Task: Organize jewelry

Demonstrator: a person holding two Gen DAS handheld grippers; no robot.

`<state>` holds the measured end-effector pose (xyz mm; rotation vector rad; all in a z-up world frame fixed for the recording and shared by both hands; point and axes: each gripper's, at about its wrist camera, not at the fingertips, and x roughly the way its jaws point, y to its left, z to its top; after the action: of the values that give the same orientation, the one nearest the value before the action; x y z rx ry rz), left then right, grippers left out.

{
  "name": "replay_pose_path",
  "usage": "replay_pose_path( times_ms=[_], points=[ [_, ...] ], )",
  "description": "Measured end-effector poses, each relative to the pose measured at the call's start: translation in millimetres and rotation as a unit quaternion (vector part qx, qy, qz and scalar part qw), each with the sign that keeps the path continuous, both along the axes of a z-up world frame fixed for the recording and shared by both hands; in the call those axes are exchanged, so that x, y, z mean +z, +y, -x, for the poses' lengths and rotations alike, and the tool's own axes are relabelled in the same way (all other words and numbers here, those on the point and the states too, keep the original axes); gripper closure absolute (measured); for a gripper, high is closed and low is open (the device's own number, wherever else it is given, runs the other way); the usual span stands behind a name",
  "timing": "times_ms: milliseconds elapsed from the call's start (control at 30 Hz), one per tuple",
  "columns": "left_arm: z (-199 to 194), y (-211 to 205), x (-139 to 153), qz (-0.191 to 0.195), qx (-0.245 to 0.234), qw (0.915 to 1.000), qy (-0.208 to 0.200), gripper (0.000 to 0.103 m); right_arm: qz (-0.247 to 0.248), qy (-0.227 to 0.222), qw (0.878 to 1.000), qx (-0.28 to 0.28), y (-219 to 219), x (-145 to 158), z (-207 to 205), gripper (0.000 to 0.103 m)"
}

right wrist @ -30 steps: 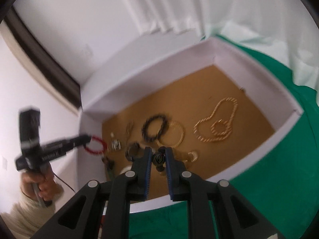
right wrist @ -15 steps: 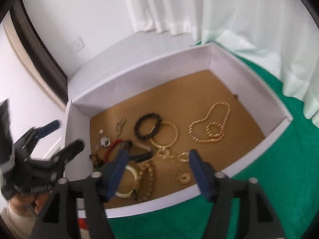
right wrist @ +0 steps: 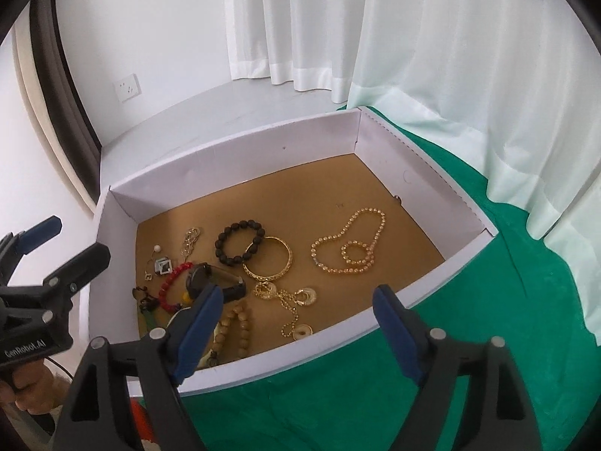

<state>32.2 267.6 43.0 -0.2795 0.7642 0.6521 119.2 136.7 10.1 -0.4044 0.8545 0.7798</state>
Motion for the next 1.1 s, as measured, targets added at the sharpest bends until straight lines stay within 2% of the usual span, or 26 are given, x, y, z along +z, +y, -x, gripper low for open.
replay_pose_path(
  times_ms=[200, 300, 500, 667, 800, 1100],
  points=[
    [0.4, -0.6, -0.6, -0.038, 0.038, 0.998, 0.033, 0.001, 0.016, -0.02, 1.0, 0.016, 10.6, -4.2, 9.6, 0.02],
    [0.6, 1.7, -4.5, -0.028, 0.037, 0.998, 0.043, 0.001, 0.026, -0.027, 0.999, 0.02, 16.4, -7.1, 15.2, 0.02],
    [2.5, 10.1, -11.0, 0.025, 0.041, 0.9969, 0.063, 0.001, 0.031, -0.004, 0.999, 0.018, 23.9, -10.9, 19.0, 0.019],
    [4.7, 8.5, -5.5, 0.008, 0.051, 0.996, 0.073, 0.001, 0.031, -0.002, 0.999, 0.021, 25.6, -6.4, 22.6, 0.019],
    [8.3, 11.6, 0.5, 0.025, 0.05, 0.9967, 0.059, 0.001, 0.036, -0.01, 0.999, 0.021, 26.2, -2.1, 25.4, 0.019],
    [5.7, 15.7, -1.0, 0.026, 0.054, 0.996, 0.067, 0.001, 0.042, -0.017, 0.999, 0.022, 29.8, 0.4, 28.9, 0.019]
  ],
)
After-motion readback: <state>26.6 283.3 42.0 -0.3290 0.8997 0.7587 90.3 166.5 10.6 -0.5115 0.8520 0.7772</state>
